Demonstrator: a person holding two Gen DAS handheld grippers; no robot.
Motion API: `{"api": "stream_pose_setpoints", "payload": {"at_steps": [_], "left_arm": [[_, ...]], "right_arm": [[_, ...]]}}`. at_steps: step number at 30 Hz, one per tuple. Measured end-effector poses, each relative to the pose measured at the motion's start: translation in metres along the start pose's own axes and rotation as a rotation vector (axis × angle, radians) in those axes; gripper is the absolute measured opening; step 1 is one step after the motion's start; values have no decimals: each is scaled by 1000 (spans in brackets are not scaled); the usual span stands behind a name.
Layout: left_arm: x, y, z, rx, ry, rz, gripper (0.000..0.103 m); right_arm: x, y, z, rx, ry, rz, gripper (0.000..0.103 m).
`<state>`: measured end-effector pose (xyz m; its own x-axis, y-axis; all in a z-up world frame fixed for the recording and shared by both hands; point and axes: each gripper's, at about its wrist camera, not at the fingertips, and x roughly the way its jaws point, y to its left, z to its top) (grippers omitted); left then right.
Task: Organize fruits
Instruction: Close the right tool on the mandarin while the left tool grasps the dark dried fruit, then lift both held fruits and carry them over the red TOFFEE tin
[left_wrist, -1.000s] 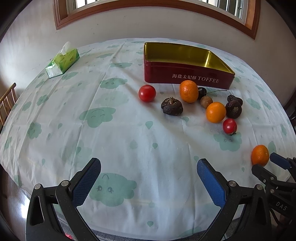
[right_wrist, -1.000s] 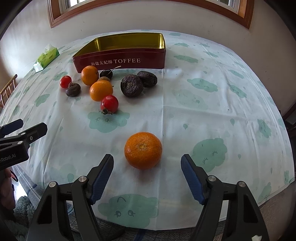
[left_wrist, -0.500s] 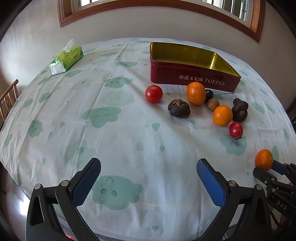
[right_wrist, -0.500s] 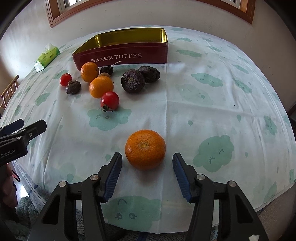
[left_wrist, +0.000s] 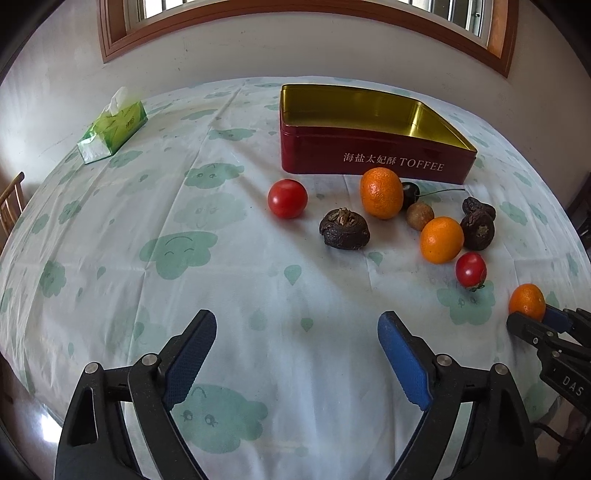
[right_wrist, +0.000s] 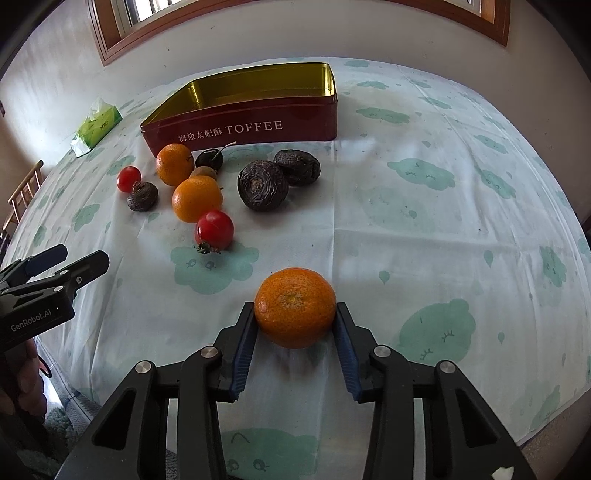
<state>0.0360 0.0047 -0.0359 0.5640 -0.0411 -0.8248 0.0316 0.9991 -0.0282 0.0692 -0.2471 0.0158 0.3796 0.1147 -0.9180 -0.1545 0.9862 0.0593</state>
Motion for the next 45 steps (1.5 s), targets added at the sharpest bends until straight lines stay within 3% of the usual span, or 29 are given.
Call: {"api": "stream_pose_setpoints", "payload": {"at_steps": [11,19,26,29,45], "left_arm": [[28,-13,33,16,4,-32,71],[44,-21,53,19,3,-30,67],[52,-23,57,21,13,-19,50],[51,-23,56,27,8,-27,37],[41,-24,49,20,9,-44,36]], "right_arm": [[17,-9,28,-9,-19,-9,38],[24,-12,36,-12,-21,-10,38],[25,-11,37,-16,-24,-16,39],[25,-11,37,-18,-24,-17,39],[25,-10,37,-24,-24,-22,39]]}}
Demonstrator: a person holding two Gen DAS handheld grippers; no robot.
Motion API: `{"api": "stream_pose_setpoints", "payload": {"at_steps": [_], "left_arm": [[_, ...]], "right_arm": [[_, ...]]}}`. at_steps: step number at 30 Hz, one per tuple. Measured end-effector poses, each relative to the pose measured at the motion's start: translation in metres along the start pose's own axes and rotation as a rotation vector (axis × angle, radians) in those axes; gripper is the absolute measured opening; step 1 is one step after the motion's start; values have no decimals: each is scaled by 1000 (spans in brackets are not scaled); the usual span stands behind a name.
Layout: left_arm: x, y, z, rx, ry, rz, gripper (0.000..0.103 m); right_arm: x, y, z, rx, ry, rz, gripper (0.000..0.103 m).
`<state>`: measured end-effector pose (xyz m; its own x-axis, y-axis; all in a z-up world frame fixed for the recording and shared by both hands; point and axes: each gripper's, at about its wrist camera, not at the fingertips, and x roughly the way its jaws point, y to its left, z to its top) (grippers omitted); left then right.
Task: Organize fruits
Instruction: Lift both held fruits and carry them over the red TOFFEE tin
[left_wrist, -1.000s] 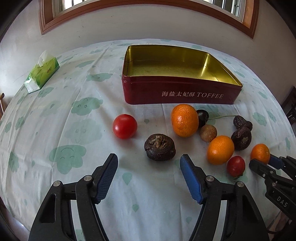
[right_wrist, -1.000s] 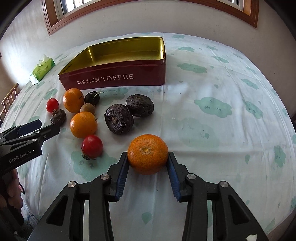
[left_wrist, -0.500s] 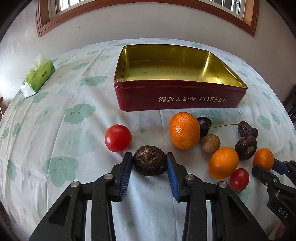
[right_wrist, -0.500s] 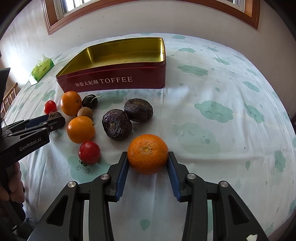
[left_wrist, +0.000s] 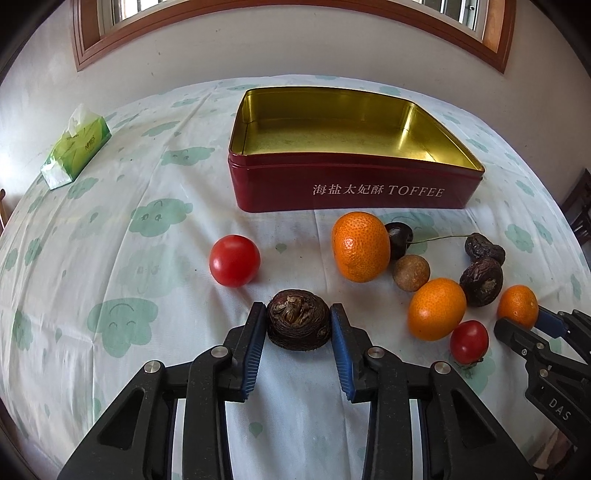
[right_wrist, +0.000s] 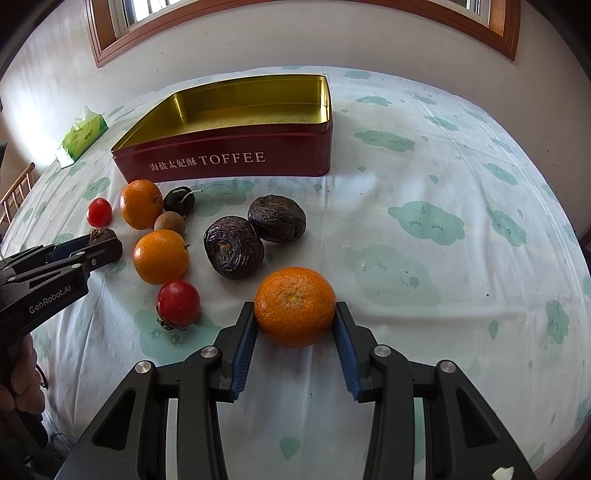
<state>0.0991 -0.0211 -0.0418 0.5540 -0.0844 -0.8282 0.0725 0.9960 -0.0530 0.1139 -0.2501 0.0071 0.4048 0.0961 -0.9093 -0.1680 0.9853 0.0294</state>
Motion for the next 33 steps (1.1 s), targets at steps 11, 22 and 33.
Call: {"api": "stream_pose_setpoints", "payload": {"at_steps": [11,22,33], "left_arm": [[-10,-2,-5,1,-17,-6,36],[-20,-3,-4,10,-48,-20,36],[-32,3,8,9,-100,-51,36]], "right_arm": [[-2,0,0,1,6,2,38],[-14,3,2,-1,-10,16,38],[-28,0,22,-11,-58,24,38]]}}
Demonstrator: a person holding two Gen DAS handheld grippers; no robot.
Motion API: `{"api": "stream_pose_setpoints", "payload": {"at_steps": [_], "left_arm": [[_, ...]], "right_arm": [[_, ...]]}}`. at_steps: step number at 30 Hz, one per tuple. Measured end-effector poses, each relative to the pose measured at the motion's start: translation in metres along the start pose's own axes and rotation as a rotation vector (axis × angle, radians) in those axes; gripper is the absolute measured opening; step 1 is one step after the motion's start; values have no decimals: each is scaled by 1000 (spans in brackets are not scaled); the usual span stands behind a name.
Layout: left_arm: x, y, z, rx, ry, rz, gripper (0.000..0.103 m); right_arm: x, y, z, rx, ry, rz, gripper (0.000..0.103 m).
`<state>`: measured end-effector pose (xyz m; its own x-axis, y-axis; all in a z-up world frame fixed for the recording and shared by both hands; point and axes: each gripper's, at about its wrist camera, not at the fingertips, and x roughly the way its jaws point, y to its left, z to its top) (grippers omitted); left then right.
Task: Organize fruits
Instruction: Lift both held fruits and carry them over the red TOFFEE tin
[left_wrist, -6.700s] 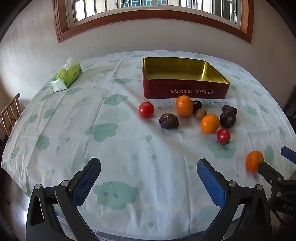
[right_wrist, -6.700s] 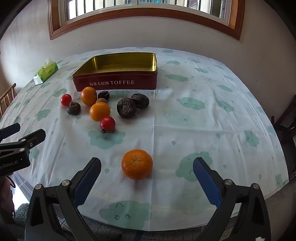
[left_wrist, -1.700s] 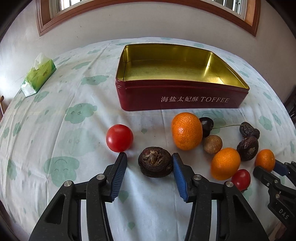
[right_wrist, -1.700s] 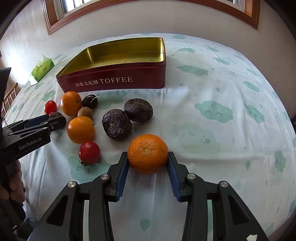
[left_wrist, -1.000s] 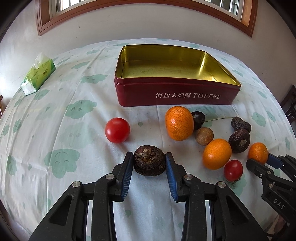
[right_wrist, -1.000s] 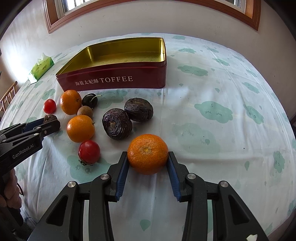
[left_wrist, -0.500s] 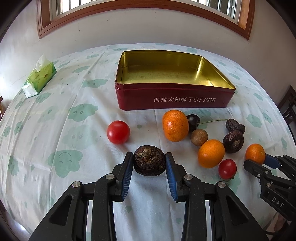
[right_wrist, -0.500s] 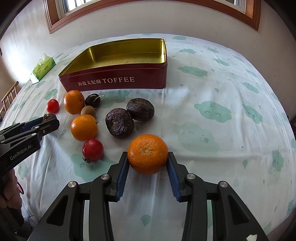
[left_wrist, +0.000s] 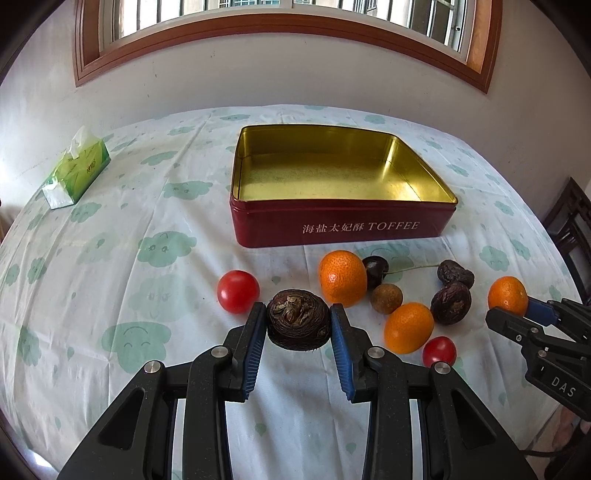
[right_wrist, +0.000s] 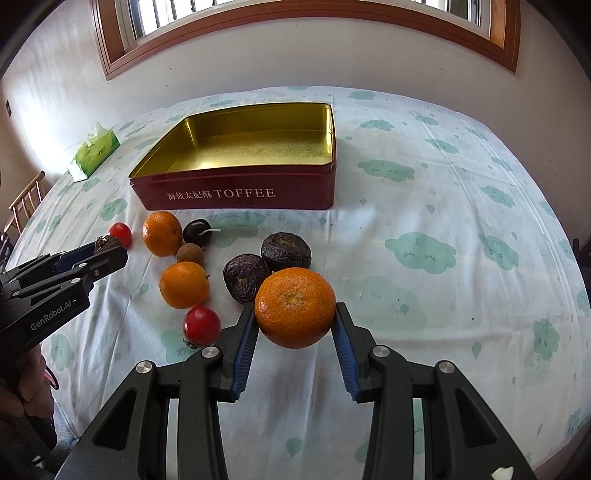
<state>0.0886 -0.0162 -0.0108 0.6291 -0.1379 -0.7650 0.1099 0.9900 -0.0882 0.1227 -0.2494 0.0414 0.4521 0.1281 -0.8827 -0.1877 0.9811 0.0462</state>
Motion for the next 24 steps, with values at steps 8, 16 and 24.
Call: {"api": "stream_pose_setpoints", "payload": {"at_steps": [8,16,24], "left_arm": [[-9,14,37,-7,-78,7,36],[4,25,85,-14,-109,-8,36],[41,16,118,19,-68,-12,36]], "right_arm": [[-2,-4,44,-8,-62,2,38],[9,2,91,-38,-102,5,38],[47,7,124,-53,-62,12,38]]}}
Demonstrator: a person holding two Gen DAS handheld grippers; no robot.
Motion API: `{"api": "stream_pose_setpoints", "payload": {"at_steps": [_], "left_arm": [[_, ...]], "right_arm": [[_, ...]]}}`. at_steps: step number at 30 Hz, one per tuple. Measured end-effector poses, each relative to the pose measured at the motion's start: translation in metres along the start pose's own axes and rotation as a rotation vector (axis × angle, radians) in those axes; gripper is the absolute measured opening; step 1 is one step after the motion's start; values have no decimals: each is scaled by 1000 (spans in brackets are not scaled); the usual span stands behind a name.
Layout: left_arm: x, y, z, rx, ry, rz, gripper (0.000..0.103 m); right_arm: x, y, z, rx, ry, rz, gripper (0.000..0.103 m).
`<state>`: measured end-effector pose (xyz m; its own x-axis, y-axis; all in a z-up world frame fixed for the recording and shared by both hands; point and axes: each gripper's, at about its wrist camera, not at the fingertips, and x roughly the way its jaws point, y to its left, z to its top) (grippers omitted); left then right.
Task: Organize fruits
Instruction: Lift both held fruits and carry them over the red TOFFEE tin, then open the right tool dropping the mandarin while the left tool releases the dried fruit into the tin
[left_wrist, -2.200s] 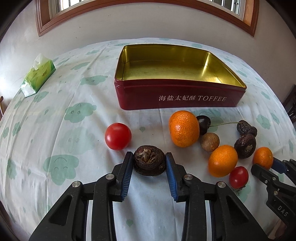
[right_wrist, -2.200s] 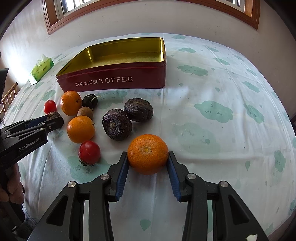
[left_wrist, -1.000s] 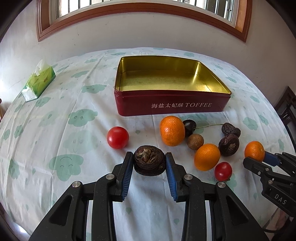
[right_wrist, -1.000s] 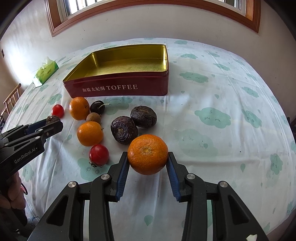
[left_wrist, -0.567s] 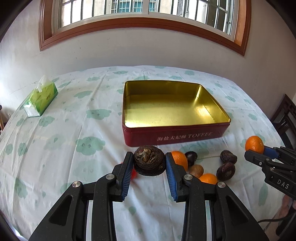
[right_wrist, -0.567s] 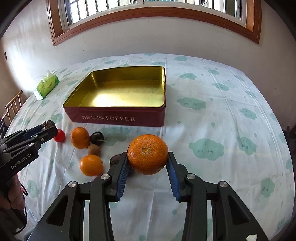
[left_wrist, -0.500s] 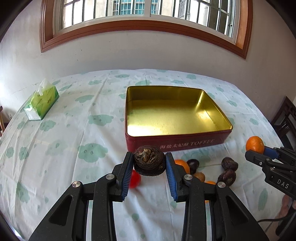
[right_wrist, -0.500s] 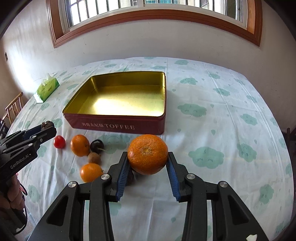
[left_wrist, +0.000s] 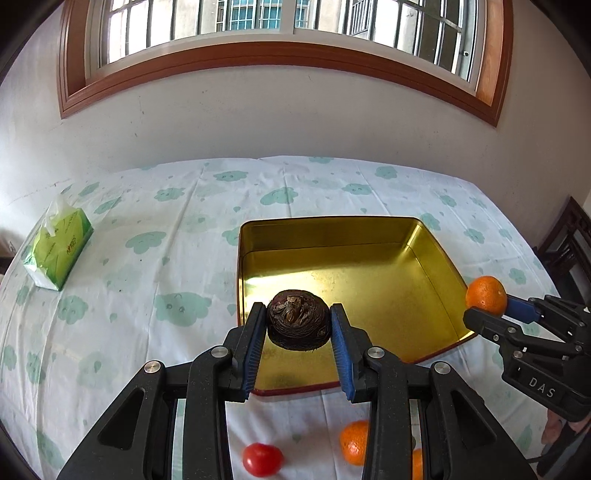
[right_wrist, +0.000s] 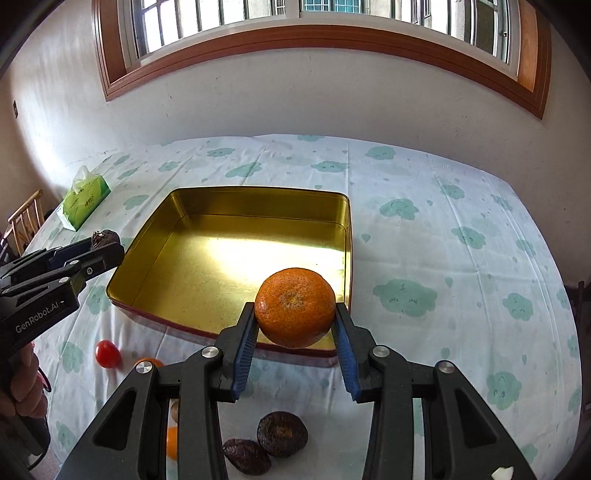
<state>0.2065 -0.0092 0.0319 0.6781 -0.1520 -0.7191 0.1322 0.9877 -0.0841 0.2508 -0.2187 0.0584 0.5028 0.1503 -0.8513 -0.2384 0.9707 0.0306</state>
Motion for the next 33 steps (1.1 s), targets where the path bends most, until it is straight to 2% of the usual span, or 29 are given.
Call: {"api": "stream_pose_setpoints", "payload": {"at_steps": [6,14,20,26,33], "left_arm": [[32,-5,1,15,59,9,36],[52,-1,-5,20,113,33,36],[60,1,-10,5,144,55,36],[59,-4,-13,26,140,84,36],[59,-9,-19,30,151,85,36]], "right_arm": [[28,7,9,-26,39,-8,38],[48,5,9,-22,80,-20,38],[54,3,5,-5,103,-33,38],[55,5,1,-5,107,-38,38],[53,7,-1,0,110,-41,38]]}}
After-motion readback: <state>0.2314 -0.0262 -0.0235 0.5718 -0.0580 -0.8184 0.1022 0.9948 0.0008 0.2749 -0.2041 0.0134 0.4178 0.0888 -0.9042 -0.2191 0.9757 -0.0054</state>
